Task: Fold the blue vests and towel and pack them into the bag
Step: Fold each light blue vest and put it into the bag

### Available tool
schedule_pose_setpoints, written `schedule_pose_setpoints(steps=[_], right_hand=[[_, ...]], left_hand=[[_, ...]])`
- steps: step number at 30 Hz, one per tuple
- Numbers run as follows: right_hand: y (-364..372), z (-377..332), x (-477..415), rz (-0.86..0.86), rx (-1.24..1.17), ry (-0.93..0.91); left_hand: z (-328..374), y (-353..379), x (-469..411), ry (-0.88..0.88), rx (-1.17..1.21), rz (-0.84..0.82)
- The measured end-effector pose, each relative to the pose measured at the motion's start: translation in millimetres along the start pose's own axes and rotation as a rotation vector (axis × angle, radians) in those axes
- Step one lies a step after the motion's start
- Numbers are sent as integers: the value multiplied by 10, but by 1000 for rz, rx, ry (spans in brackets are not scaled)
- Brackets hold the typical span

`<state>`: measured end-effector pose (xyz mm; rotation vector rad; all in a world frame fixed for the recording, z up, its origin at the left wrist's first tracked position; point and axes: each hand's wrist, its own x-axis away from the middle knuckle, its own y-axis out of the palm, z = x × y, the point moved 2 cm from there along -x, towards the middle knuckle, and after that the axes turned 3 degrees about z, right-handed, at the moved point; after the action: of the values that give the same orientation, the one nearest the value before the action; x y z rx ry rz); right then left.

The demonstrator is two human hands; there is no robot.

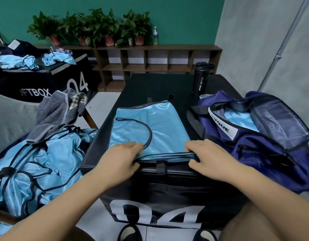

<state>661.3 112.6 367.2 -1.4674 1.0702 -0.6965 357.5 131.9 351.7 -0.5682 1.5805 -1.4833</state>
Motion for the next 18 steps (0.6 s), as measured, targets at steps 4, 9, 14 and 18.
schedule_pose_setpoints(steps=[4,9,14,18], right_hand=[[-88,70,-14,110,-77,66],[-170,58,-54,210,-253,133],[-234,59,-55,198,-504,200],[-177,54,-201,293,-485,249]], left_hand=[[-203,-157,18,-86,82,100],[-281,-343,-14,-226,376,138],[-345,-409,-4,-265,668,-105],[-419,-353,-155,-267,539,4]])
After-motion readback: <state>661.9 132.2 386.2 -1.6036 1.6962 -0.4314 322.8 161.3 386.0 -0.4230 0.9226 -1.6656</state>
